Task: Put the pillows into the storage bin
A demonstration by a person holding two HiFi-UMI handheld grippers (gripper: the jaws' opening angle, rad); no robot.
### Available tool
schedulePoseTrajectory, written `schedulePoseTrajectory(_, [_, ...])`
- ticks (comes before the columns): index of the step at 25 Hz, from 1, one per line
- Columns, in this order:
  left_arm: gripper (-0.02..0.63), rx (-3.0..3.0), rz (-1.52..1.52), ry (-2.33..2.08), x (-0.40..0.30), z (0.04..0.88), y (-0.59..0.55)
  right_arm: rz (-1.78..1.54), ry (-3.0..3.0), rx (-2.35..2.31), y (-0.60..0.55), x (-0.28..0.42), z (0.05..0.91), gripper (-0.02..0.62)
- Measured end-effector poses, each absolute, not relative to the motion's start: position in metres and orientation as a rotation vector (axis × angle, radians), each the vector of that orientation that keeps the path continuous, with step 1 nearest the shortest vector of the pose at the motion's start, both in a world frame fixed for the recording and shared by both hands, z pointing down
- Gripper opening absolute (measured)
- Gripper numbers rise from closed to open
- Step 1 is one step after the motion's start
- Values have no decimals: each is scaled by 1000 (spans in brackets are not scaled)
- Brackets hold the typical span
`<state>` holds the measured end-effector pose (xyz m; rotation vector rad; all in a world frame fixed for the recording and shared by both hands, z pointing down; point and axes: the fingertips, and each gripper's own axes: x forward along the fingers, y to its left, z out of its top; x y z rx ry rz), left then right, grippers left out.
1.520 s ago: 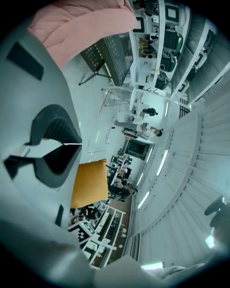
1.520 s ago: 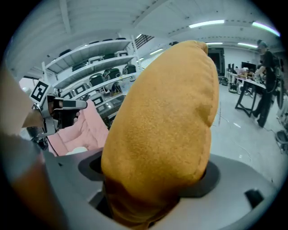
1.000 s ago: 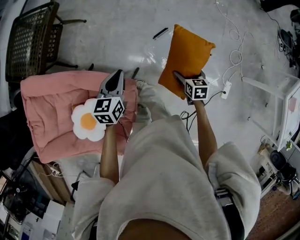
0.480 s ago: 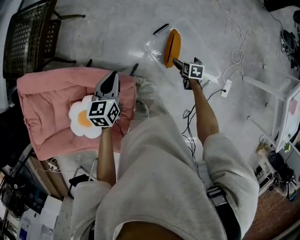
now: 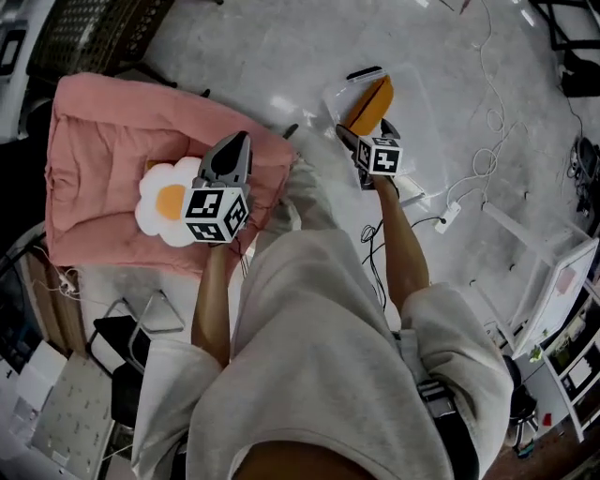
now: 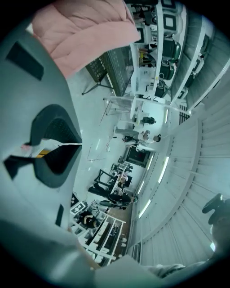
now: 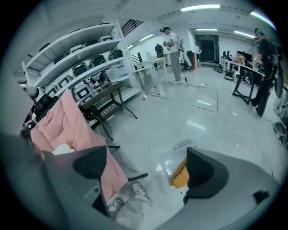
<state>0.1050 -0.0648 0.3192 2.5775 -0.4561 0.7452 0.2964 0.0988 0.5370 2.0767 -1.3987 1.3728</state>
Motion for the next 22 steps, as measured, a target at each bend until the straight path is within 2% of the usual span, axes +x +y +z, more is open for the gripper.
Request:
schedulePoseTrajectory(4, [17, 2507, 685, -686, 35, 319, -97, 1231, -1642, 1949, 11, 239, 512, 549])
schedulePoseTrajectory(11, [16, 2326, 580, -1083, -105, 316, -120, 1045, -2011, 1584, -106, 95, 481, 550])
schedulePoseTrajectory(22, [17, 2026, 473, -1410, -298, 352, -87, 979, -2199, 1073, -153, -148, 524, 551])
